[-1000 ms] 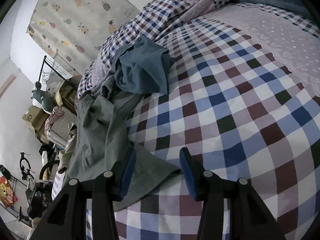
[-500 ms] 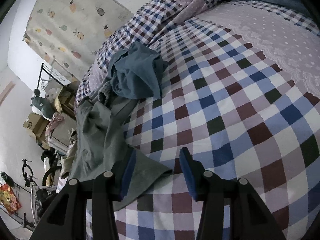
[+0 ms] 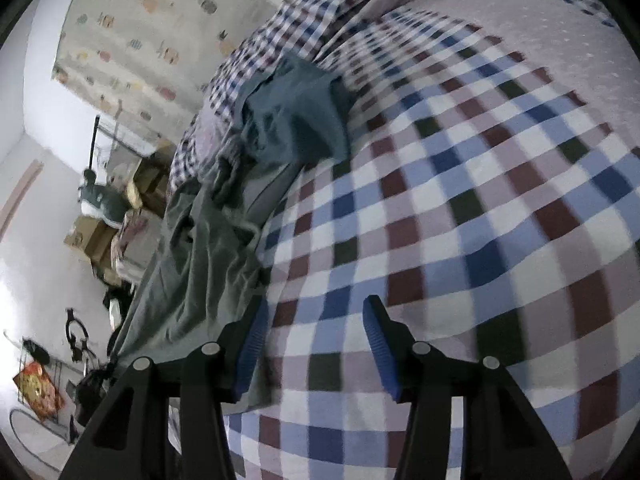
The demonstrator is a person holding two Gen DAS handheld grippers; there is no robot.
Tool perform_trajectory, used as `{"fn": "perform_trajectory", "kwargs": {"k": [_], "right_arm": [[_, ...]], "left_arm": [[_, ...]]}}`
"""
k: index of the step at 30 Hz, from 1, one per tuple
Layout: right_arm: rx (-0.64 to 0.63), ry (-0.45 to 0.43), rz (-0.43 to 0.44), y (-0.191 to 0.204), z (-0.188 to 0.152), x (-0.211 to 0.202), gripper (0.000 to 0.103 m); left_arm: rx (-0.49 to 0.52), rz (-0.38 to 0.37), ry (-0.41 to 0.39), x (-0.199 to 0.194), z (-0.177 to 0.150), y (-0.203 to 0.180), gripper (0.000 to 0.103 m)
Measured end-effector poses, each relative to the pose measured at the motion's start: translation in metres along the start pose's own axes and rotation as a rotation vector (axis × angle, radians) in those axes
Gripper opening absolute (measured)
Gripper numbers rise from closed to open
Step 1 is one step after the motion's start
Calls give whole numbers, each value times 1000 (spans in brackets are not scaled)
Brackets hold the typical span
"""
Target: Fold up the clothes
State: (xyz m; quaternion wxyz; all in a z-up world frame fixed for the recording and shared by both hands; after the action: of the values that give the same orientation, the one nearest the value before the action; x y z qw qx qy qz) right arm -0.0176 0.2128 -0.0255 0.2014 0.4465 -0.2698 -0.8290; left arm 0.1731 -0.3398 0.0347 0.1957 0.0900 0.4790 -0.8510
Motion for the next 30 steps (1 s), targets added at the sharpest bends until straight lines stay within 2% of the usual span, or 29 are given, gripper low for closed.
{"fn": "perform_trajectory", "kwargs": {"k": [9,15,17,18,19,20,24,26,30], "right_arm": [[-269,89,3,62,-34,31,54],[-484,99,-60,94,-64,50,52],[-559,91,-108,103,-74,56,46],[-593,84,-140,106,-77,59,33],[-626,78,-172,109,-80,61,10],[-631,74,-183,110,-80,62,3],[-626,33,-223,108,-69,52,1],[-611,-7,-247,102,-67,34,1],[-577,-88,-293,91,-63,-5,1]], "left_arm": [[10,18,22,7,-3,3,3],[48,23,72,18,-9,2,4],[67,28,91,21,-12,1,4],[70,28,98,21,-14,1,4],[71,27,104,21,-15,2,4],[73,19,112,21,-16,1,4],[89,-25,148,18,-23,-6,4],[117,-60,172,15,-31,-15,4],[222,-132,213,-1,-52,-42,4]]}}
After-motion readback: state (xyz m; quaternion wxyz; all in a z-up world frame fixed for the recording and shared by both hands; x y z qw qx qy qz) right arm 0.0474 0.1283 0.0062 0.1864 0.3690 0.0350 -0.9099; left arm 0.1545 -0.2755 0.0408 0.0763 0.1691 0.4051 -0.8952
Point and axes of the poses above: each gripper's, at about its wrist camera, not at the fingertips, and x roughly the way its jaws point, y to its left, z to its top, the point moved 4 cm from there along x, roughly the way its jaws point, and after that the axes turned 4 degrees about -z, right-handed, at the moved point
